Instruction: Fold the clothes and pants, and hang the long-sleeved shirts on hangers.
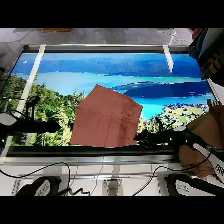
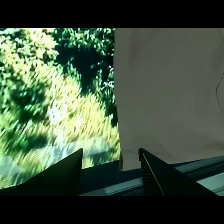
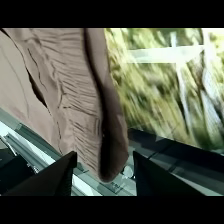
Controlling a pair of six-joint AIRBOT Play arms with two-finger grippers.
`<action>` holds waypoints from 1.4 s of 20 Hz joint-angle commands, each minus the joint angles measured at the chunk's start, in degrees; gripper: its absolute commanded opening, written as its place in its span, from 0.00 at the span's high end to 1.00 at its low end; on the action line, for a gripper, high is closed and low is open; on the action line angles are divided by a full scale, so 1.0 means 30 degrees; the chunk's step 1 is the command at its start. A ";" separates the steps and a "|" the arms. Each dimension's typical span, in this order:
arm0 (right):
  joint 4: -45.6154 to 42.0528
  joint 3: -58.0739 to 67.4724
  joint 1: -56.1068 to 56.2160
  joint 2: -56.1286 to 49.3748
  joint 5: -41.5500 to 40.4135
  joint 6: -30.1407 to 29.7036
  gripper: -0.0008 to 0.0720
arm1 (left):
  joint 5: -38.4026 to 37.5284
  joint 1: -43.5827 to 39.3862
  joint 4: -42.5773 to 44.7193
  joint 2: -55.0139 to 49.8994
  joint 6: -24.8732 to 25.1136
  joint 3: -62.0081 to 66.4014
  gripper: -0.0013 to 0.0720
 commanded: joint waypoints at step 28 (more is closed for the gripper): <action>-0.3475 0.3956 0.3016 0.0022 0.1035 0.2288 0.97 | 0.1450 -0.0007 -0.6819 -0.7373 0.4277 -0.3563 0.79</action>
